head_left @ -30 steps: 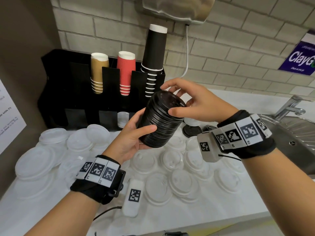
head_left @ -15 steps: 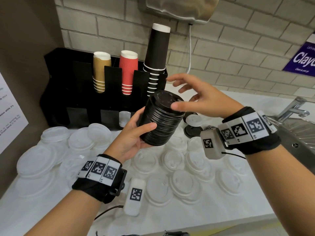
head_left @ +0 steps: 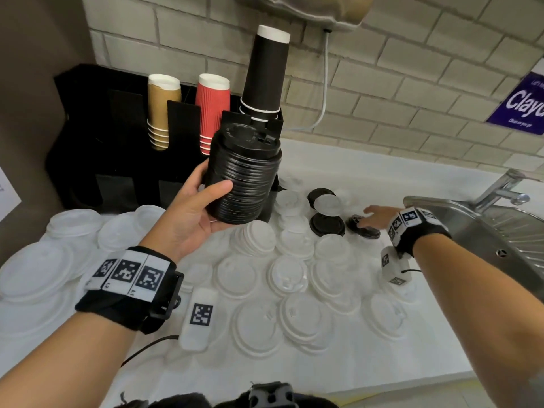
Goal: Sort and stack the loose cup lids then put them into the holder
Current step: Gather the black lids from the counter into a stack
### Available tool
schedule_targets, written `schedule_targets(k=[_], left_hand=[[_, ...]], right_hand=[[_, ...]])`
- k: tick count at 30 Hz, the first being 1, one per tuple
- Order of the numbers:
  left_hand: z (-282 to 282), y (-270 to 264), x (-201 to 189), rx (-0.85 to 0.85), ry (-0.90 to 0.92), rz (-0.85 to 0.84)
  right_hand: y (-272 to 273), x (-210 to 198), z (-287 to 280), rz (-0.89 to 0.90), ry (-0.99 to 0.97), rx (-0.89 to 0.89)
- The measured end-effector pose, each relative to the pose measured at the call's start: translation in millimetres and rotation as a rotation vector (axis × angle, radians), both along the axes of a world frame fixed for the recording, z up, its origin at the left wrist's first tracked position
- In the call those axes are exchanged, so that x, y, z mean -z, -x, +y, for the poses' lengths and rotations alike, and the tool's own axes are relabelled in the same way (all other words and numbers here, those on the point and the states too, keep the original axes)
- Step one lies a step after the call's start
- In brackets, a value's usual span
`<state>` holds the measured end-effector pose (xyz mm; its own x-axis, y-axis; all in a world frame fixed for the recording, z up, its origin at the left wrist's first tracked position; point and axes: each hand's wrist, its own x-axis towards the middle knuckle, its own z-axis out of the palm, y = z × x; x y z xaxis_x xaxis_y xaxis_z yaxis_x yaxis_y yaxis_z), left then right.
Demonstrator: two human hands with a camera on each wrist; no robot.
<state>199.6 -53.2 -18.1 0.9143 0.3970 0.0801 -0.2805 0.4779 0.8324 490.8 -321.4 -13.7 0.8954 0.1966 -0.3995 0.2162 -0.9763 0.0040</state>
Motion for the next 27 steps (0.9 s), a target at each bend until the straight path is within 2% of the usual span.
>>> schedule_targets(k=[6,12,15,17,19,21,24,26,27], left_hand=[[3,-1,-1,-0.004,-0.075,-0.002],[5,-2,-5,-0.023,-0.106,-0.005],[3,-2,-5,-0.041,-0.098,-0.002],[1,-3,-5,-0.047,-0.088,0.001],[-2,-4,-5,-0.052,-0.076,0.004],[-6,-6,-7,-0.049,-0.062,0.006],[-13,-8,-6,-0.049,-0.047,0.0],[-17,-9,-4,-0.053,-0.037,0.008],[-18,-9,-2,-0.054,-0.032,0.011]], right_hand=[[-18,31,5,0.011,-0.052,-0.037],[-33,50,3,-0.039,-0.106,0.034],[-33,41,12,-0.067,-0.126,0.068],[-24,21,22,-0.145,-0.16,0.119],[-12,-4,35,-0.24,-0.274,0.106],[3,-30,49,-0.235,-0.52,0.013],[41,-67,74,0.101,-0.98,-0.291],[68,-86,84,0.276,-1.107,-0.525],[80,-93,89,0.309,-1.113,-0.619]])
